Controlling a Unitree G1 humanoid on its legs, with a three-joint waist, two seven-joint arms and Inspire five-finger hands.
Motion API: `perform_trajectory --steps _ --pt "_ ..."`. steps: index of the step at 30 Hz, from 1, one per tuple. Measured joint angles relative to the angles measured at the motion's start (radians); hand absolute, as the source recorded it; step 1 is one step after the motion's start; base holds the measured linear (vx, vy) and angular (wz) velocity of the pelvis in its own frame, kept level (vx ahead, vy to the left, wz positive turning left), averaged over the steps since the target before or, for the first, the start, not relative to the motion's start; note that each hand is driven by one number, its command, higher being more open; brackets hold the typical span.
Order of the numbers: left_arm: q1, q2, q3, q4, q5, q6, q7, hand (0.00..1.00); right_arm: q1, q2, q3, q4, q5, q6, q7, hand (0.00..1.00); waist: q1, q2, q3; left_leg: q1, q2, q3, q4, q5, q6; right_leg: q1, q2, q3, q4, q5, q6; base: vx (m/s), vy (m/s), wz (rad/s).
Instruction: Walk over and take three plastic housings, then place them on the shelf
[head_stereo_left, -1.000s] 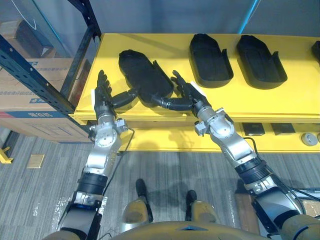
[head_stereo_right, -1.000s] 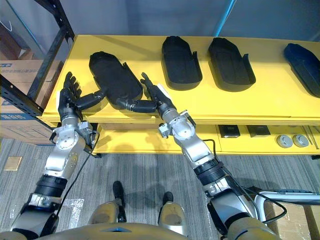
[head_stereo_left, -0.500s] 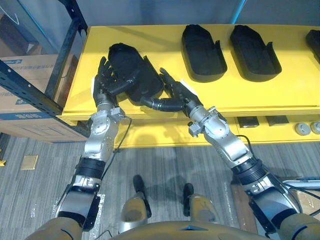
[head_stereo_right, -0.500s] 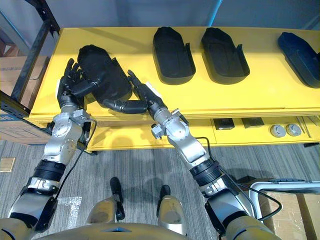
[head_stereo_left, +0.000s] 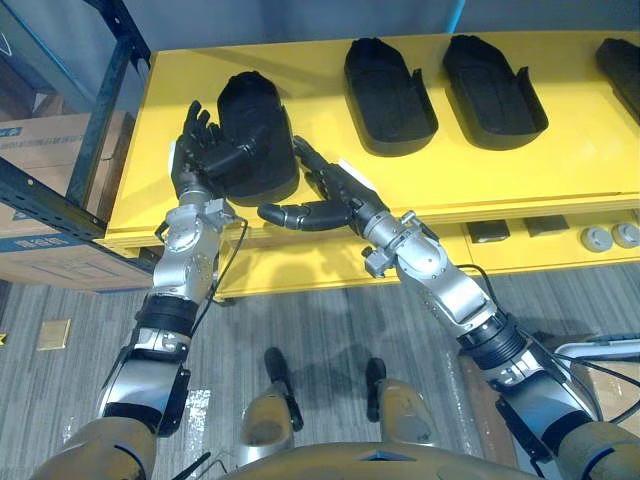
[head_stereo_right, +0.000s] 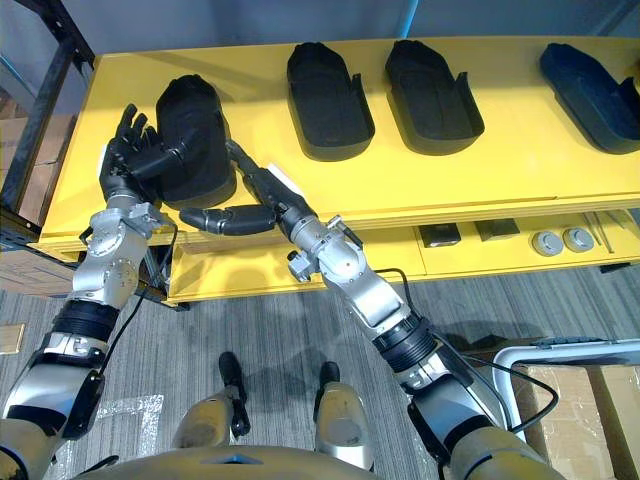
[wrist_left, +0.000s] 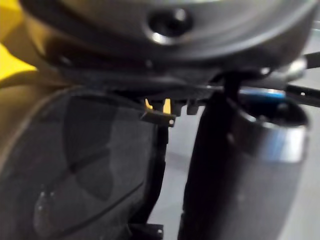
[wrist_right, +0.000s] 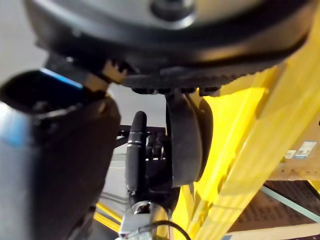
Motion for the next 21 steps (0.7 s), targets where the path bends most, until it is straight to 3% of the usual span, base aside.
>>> perform_trajectory --steps 5,12,21 --pt "-0.017 -0.003 0.000 0.003 -0.020 0.000 0.096 1.00 -0.031 0.000 0.019 -0.003 -0.001 0.000 -0.017 1.00 -0.002 0.004 0.002 -0.007 0.004 -0.002 0.011 -0.002 -0.003 -0.021 -0.001 -0.001 0.042 -0.025 -0.007 0.01 -0.030 0.00" --pt "-0.069 -0.021 0.000 0.020 -0.014 -0.012 0.259 1.00 -0.029 0.006 0.065 -0.007 -0.005 0.000 -0.126 1.00 -0.001 0.007 0.004 -0.018 0.002 -0.005 0.012 0.000 -0.002 -0.034 -0.001 -0.002 0.051 -0.026 -0.008 0.00 -0.007 0.01" --pt "-0.132 -0.037 0.051 -0.007 0.181 -0.040 0.381 1.00 -0.022 0.052 0.039 -0.006 -0.019 -0.001 -0.150 1.00 -0.003 0.014 0.007 -0.008 -0.002 -0.002 0.012 0.004 0.002 -0.025 -0.002 -0.005 0.057 -0.030 -0.006 0.00 0.000 0.00"
